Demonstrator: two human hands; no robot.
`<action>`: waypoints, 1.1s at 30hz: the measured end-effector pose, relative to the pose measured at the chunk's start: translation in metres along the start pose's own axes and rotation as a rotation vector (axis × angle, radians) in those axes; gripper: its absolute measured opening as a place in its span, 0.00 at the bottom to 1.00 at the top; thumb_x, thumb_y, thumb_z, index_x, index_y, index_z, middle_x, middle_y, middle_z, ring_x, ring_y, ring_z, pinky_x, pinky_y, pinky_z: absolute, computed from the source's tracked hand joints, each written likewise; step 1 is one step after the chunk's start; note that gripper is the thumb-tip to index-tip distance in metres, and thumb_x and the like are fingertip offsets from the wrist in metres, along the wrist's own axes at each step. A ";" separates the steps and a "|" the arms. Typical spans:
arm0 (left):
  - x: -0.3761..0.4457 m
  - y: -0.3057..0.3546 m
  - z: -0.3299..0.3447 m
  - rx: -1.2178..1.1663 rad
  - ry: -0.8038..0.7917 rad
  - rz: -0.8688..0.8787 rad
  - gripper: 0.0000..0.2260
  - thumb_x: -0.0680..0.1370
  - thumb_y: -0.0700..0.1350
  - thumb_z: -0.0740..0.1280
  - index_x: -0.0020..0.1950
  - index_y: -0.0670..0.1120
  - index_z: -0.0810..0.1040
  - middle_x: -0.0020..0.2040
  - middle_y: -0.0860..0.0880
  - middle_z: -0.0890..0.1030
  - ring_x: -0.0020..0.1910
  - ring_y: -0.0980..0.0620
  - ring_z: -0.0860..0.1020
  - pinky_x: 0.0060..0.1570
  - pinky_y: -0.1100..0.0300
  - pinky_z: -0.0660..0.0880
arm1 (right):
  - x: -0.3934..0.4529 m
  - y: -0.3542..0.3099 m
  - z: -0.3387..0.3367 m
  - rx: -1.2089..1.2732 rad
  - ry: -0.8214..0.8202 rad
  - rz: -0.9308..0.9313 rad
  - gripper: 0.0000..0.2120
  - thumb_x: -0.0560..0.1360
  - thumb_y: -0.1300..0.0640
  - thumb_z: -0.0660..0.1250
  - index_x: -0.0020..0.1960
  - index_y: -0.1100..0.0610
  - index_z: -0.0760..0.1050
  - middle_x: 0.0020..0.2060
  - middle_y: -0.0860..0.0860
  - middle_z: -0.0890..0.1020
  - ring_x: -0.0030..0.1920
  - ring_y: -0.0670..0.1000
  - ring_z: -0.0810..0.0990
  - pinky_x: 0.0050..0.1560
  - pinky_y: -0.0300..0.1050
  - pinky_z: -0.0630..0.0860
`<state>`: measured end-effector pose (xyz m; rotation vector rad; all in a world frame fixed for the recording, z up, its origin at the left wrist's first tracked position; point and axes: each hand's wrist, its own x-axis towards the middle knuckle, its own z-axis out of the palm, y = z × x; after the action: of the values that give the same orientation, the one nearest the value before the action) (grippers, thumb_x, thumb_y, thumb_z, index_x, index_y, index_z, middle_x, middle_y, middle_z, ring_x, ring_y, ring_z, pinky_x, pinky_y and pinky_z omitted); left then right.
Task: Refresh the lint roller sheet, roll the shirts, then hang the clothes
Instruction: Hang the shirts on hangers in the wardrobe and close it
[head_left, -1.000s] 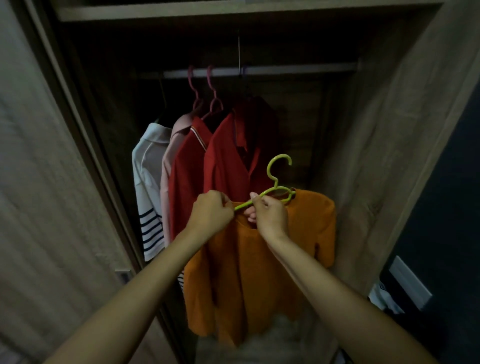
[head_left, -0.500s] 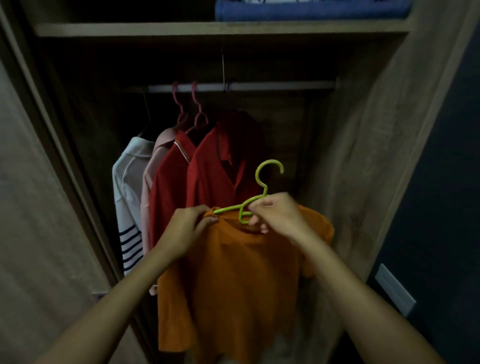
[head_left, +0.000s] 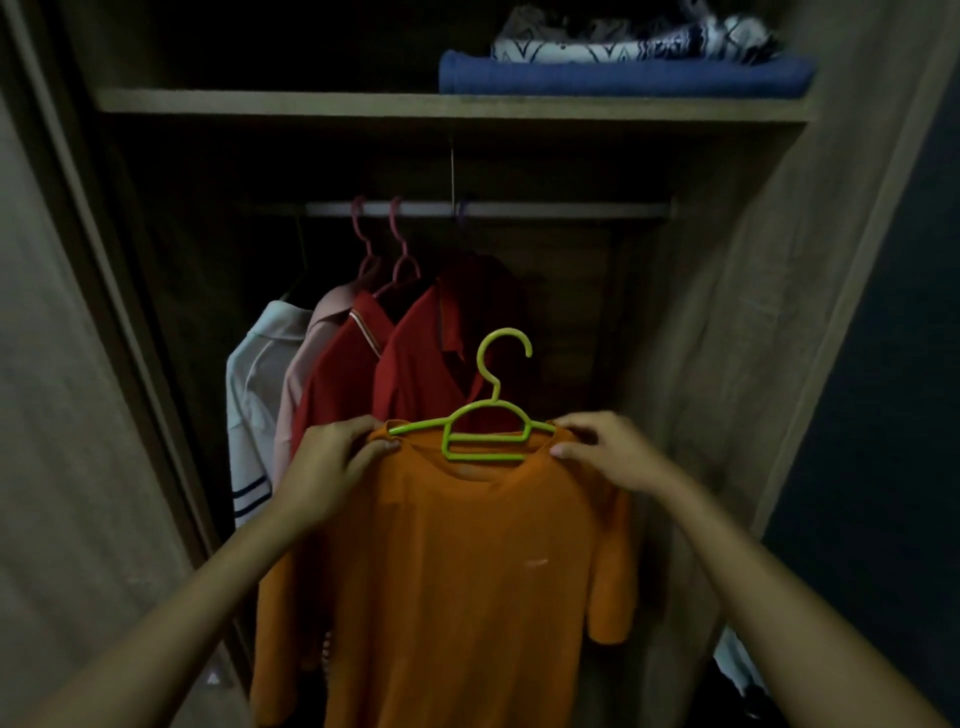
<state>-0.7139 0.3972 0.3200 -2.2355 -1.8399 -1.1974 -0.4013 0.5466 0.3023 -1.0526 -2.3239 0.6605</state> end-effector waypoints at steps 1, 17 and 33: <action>0.000 0.000 -0.001 0.000 0.002 -0.006 0.03 0.77 0.44 0.67 0.46 0.51 0.80 0.40 0.56 0.82 0.44 0.62 0.78 0.40 0.72 0.70 | 0.000 0.001 0.005 0.039 -0.006 -0.010 0.09 0.75 0.49 0.69 0.55 0.43 0.79 0.51 0.42 0.82 0.54 0.41 0.79 0.58 0.45 0.75; 0.100 0.056 -0.038 0.175 0.092 0.003 0.10 0.78 0.53 0.63 0.45 0.50 0.80 0.38 0.54 0.80 0.37 0.60 0.77 0.40 0.56 0.76 | 0.087 -0.026 -0.080 0.414 0.406 0.052 0.09 0.67 0.60 0.76 0.45 0.52 0.81 0.45 0.48 0.83 0.49 0.45 0.79 0.51 0.41 0.74; 0.195 0.091 0.009 0.371 0.227 -0.270 0.09 0.76 0.53 0.68 0.41 0.48 0.75 0.37 0.51 0.76 0.40 0.49 0.79 0.39 0.55 0.77 | 0.243 0.024 -0.052 0.453 0.601 0.158 0.10 0.77 0.65 0.64 0.58 0.61 0.78 0.59 0.61 0.78 0.63 0.60 0.75 0.67 0.56 0.68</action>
<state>-0.6290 0.5354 0.4616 -1.6321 -2.1053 -0.9844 -0.4967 0.7620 0.3852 -1.0420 -1.5030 0.7568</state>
